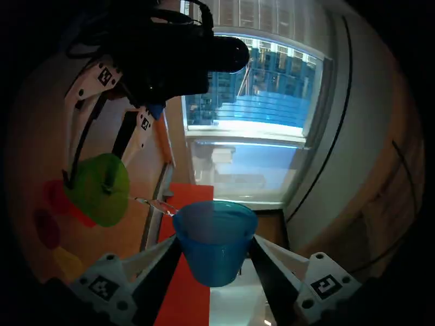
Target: Pour water
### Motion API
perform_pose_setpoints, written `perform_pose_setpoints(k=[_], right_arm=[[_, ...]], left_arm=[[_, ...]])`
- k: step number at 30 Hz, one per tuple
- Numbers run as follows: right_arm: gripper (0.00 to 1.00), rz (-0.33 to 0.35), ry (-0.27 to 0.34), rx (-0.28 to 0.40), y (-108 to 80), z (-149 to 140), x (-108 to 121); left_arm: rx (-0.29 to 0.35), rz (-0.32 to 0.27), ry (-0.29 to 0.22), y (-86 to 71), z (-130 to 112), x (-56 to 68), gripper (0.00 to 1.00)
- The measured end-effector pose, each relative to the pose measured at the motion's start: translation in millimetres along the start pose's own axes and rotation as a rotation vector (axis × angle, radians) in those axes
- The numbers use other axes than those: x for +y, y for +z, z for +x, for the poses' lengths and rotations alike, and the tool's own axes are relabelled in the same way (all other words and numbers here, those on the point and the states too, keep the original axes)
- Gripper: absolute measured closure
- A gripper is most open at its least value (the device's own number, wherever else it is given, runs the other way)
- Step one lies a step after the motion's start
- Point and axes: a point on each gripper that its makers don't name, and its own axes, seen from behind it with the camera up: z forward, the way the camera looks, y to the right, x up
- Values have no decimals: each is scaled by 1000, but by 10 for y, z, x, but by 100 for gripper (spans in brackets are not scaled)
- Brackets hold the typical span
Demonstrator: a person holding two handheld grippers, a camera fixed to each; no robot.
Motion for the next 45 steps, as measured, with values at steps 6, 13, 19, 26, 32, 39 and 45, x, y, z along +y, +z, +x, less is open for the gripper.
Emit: perform_pose_setpoints(k=[6, 13, 19, 26, 32, 39, 45], right_arm=[[15, 0, -44, 3, -1, 85, -6], [15, -3, -117, 1, -9, 144, 13], [15, -3, -169, 0, -10, 172, 6], [15, 3, -157, 6, -7, 179, -36], [15, 26, -19, 12, -17, 107, -159], [15, 25, 243, 0, -54, -127, -203], [16, 27, 507, -19, -111, -273, -246]], left_arm=[[0, 0, 1, -3, -4, 4, 20], [5, 0, -4, 2, 3, -2, 20], [10, 1, -7, 9, 17, -2, 20], [11, 4, -6, -3, 27, -9, 20], [7, 7, -5, -22, 16, -20, 20], [4, 18, 8, -50, 37, -45, 20], [6, 31, 3, -75, 43, -97, 20]])
